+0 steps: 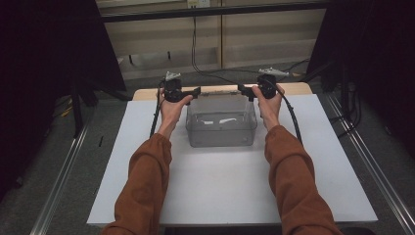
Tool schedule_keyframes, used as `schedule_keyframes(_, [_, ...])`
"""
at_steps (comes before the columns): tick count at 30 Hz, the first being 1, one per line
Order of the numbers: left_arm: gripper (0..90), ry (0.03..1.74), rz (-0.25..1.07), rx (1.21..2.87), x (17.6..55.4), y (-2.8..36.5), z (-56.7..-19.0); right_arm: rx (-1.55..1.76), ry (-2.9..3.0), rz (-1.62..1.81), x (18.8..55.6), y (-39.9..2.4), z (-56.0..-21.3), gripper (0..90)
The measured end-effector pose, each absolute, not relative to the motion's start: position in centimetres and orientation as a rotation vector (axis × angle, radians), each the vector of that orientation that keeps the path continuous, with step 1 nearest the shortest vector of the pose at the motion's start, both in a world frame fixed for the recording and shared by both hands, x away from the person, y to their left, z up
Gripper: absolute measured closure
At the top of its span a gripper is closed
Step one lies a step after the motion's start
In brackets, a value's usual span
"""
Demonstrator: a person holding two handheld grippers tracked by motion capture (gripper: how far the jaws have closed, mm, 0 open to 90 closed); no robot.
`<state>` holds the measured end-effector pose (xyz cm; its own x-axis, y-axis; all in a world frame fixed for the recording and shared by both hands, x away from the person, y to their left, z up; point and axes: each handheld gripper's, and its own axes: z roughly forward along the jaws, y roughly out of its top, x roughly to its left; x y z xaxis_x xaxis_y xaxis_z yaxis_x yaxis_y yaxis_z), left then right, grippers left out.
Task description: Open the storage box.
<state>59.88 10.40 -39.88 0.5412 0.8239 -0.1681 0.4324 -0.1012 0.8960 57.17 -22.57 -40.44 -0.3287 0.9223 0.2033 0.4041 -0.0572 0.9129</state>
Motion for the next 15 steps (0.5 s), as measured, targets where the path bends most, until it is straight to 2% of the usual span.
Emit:
schedule_keyframes(7, [3.1, 1.001, 0.485, 1.714, 58.4, 10.3, -39.7, 1.359, 1.722, 1.349, 56.6, -21.7, -40.0, 4.4])
schedule_keyframes(13, [3.4, 0.948, 0.487, 1.715, 57.3, 10.4, -39.7, 1.305, 1.707, 1.327, 55.9, -21.6, -39.8, 4.7])
schedule_keyframes(15, [3.4, 0.932, 0.532, 1.724, 56.9, 10.5, -39.6, 1.299, 1.701, 1.351, 55.6, -21.7, -39.9, 4.7])
